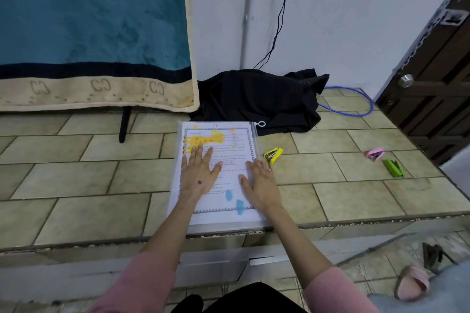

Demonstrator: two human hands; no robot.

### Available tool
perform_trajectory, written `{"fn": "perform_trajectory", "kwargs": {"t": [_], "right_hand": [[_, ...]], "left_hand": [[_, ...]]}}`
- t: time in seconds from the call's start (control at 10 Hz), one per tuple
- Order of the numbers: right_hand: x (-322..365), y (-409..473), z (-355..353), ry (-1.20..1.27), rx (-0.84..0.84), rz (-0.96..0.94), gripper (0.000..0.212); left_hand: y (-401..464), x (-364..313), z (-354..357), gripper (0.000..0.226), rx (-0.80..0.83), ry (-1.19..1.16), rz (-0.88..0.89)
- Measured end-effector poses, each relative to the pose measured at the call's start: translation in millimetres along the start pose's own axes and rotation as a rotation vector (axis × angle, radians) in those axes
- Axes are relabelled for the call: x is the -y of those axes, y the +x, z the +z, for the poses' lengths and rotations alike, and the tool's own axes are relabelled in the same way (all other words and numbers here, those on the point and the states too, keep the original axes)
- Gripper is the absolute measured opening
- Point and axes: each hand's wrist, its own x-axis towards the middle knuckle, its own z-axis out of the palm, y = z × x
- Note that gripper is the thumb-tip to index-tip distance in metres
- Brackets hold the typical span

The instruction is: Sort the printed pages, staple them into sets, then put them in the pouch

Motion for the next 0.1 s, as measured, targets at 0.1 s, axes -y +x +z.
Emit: {"fn": "perform_trajectory", "kwargs": {"t": [0.1], "right_hand": [[-9.8,-14.1,-14.1,0.157,-0.170,-0.074,0.059]], "left_hand": [[-7.3,3.2,-9.1,0.065,-0.209,-0.153,0.032]]}}
